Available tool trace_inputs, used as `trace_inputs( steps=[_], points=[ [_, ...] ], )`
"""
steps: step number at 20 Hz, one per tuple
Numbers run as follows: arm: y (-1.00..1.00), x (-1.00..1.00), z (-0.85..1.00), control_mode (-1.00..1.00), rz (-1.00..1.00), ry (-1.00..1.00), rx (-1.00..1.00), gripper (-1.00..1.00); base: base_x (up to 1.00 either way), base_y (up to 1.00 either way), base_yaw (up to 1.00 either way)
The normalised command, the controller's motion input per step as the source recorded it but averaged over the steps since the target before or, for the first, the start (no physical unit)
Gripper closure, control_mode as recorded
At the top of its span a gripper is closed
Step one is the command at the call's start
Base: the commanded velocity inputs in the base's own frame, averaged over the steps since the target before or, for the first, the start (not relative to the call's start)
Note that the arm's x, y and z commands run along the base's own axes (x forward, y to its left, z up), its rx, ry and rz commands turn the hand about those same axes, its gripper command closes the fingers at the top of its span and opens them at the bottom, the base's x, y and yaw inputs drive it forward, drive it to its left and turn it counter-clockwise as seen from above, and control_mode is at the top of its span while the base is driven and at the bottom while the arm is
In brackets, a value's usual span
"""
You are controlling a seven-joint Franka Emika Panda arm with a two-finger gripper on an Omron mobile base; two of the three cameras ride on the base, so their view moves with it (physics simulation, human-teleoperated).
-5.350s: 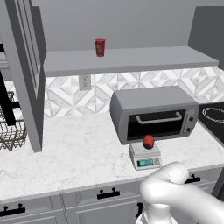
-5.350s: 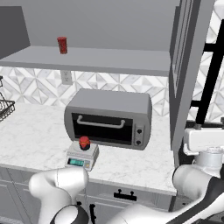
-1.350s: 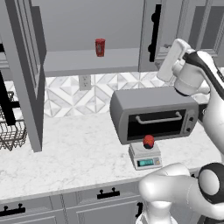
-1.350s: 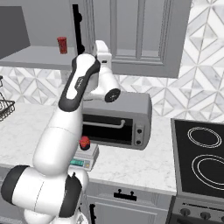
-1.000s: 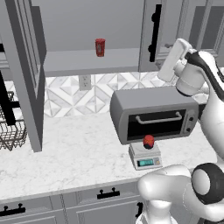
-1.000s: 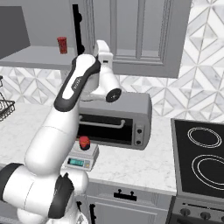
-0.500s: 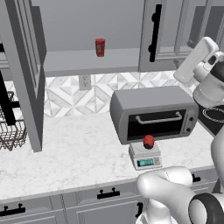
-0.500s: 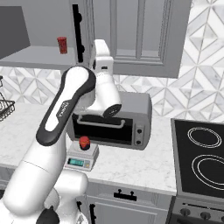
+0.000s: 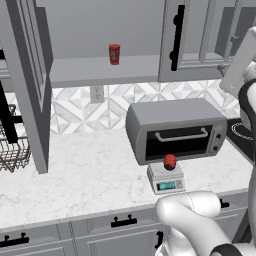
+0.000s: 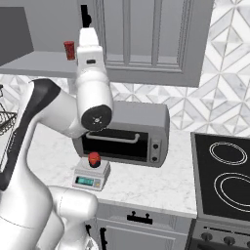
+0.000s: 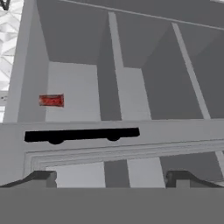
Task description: Pick the jam and place it on the digital scale for weighing, and close the cabinet.
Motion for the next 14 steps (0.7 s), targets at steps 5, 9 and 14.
trace_inputs(
  steps=[5, 9, 14],
  points=[
    [0.56, -0.28, 0.00, -1.00, 0.00, 0.17, -0.34, -1.00, 0.00, 0.00, 0.00],
    [1.00, -0.04, -0.48, -1.00, 0.00, -0.06, -0.45, -1.00, 0.00, 0.00, 0.00],
    [0.95, -0.34, -0.50, -1.00, 0.00, -0.32, -0.26, -1.00, 0.00, 0.00, 0.00]
  ],
)
